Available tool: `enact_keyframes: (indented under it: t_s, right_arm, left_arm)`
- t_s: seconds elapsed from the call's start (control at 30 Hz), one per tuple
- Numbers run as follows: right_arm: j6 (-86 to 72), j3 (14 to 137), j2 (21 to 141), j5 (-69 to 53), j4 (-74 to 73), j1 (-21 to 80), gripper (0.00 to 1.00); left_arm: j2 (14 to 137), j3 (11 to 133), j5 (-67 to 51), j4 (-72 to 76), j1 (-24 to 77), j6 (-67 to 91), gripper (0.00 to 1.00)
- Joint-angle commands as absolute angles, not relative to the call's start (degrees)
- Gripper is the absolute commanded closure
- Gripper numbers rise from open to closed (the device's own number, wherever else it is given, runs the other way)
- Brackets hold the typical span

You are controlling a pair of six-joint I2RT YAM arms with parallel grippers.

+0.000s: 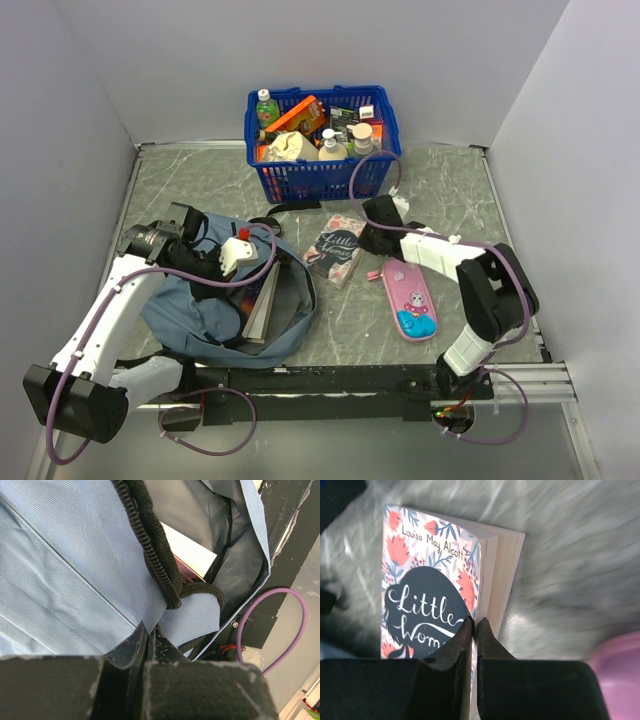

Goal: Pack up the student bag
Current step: Move the book to the center of the board.

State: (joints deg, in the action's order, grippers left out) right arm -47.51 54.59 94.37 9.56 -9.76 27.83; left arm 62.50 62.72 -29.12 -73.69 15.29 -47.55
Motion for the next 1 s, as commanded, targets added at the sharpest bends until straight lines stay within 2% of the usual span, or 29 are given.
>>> enact_keyframes:
  t_s: [0.0, 0.2, 0.23, 0.27, 0.37, 0.5, 0.97]
  right_arm:
    - [-42.28, 55.80, 90.26, 15.12, -12.39, 26.54, 1.00]
    - [-42.45, 58.17, 91.58, 12.22, -15.37, 24.26, 0.98]
    - [-42.63, 58.53, 92.02, 11.61, -15.90, 23.91, 0.87]
    - [-42.80, 58.62, 92.11, 10.30, -16.87, 23.47, 0.62]
    - [-44.55, 56.70, 90.53, 7.74, -16.53, 23.20, 0.38]
    - [-47.54, 50.82, 87.98, 1.34, -11.44, 23.47, 0.32]
    - [-52.03, 51.59, 92.81, -5.18, -7.47, 25.31, 0.33]
  left_arm:
    - [61.96, 63.72, -30.76, -74.44, 15.21, -49.13, 0.99]
    - [61.88, 63.81, -31.11, -74.27, 15.21, -49.04, 0.99]
    - [61.79, 63.63, -30.94, -74.18, 15.21, -49.13, 0.99]
    - [61.53, 63.46, -31.02, -74.27, 15.21, -49.22, 0.99]
    - [61.79, 63.63, -31.11, -74.36, 15.21, -49.22, 0.99]
    - [61.96, 63.72, -31.99, -73.83, 15.21, -48.96, 0.99]
    - [62.40, 63.37, -32.26, -72.25, 15.56, -48.43, 0.99]
